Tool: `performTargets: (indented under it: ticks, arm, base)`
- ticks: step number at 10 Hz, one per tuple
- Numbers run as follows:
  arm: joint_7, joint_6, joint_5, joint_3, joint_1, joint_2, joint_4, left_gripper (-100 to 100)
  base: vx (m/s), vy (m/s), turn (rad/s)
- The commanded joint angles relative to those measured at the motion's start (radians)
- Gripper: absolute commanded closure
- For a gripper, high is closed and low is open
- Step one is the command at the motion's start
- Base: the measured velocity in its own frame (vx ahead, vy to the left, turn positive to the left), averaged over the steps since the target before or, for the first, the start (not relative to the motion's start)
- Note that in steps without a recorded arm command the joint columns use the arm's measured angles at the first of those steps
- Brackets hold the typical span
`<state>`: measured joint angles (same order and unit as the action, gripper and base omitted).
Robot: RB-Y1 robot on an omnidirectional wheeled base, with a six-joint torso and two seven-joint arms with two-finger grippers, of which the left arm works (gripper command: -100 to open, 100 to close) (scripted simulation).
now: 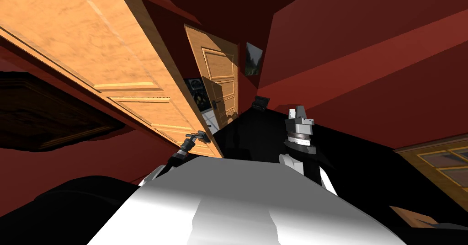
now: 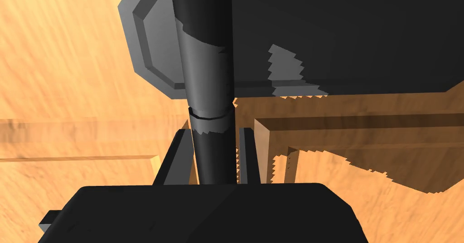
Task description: Pull the door open
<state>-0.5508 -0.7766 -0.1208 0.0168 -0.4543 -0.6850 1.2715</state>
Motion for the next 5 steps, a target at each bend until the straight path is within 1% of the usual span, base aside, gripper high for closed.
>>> performTargets:
  ticks: [1, 2, 5]
  arm:
    - [-0.006, -0.016, 0.001, 0.004, 0.002, -0.005, -0.006, 100]
    - [-0.01, -0.026, 0.002, 0.007, 0.001, -0.01, -0.011, 100]
    - [-0.021, -0.054, 0.004, 0.014, 0.0, -0.023, -0.026, 100]
  base:
    - [-0.195, 0.058, -0.159]
    - [-0.16, 0.041, -0.109]
    - [-0.177, 0.067, -0.118]
